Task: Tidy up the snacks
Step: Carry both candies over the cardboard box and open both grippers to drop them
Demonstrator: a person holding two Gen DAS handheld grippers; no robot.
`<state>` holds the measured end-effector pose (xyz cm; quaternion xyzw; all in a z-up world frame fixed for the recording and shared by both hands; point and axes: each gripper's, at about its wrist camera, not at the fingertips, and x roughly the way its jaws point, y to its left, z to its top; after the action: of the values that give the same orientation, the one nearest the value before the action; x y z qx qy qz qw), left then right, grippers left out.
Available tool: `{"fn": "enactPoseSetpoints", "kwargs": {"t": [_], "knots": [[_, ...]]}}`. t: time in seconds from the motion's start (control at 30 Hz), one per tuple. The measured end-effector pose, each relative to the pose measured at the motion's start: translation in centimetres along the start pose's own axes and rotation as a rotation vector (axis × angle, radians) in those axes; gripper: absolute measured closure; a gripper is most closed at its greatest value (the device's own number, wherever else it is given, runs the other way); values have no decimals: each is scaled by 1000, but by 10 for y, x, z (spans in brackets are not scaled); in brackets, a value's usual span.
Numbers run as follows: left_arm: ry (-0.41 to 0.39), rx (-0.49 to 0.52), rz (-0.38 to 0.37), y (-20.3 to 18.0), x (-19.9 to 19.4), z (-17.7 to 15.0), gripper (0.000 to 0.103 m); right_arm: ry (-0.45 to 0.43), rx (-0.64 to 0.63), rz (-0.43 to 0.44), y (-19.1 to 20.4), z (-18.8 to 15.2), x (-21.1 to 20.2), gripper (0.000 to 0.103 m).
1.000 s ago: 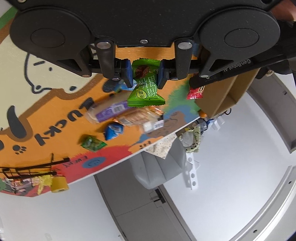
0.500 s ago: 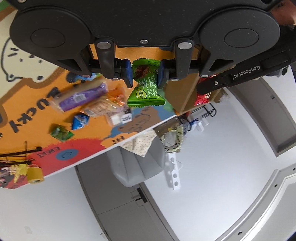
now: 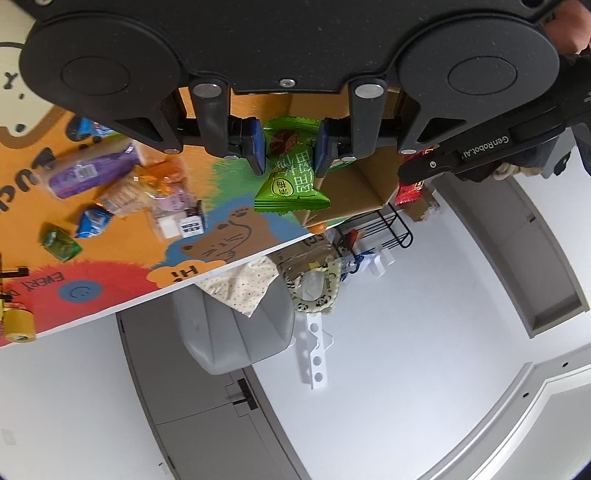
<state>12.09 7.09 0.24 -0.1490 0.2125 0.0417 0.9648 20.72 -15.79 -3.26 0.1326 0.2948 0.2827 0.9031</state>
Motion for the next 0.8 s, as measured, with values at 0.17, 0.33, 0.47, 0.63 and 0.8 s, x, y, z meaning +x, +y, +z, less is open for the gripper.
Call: {"fn": "enactPoseSetpoints", "kwargs": {"t": [0.17, 0.33, 0.47, 0.63, 0.8], "knots": [[0, -21, 27, 21, 6, 2, 84, 21, -17, 21, 15, 1, 17, 77], [9, -40, 52, 37, 15, 2, 84, 39, -34, 48, 28, -1, 33, 77], [22, -58, 61, 50, 20, -2, 84, 58, -42, 69, 38, -3, 46, 77], [23, -59, 75, 56, 18, -4, 79, 72, -51, 97, 49, -6, 59, 77], [5, -53, 78, 60, 10, -1, 74, 60, -50, 117, 58, -3, 63, 76]]}}
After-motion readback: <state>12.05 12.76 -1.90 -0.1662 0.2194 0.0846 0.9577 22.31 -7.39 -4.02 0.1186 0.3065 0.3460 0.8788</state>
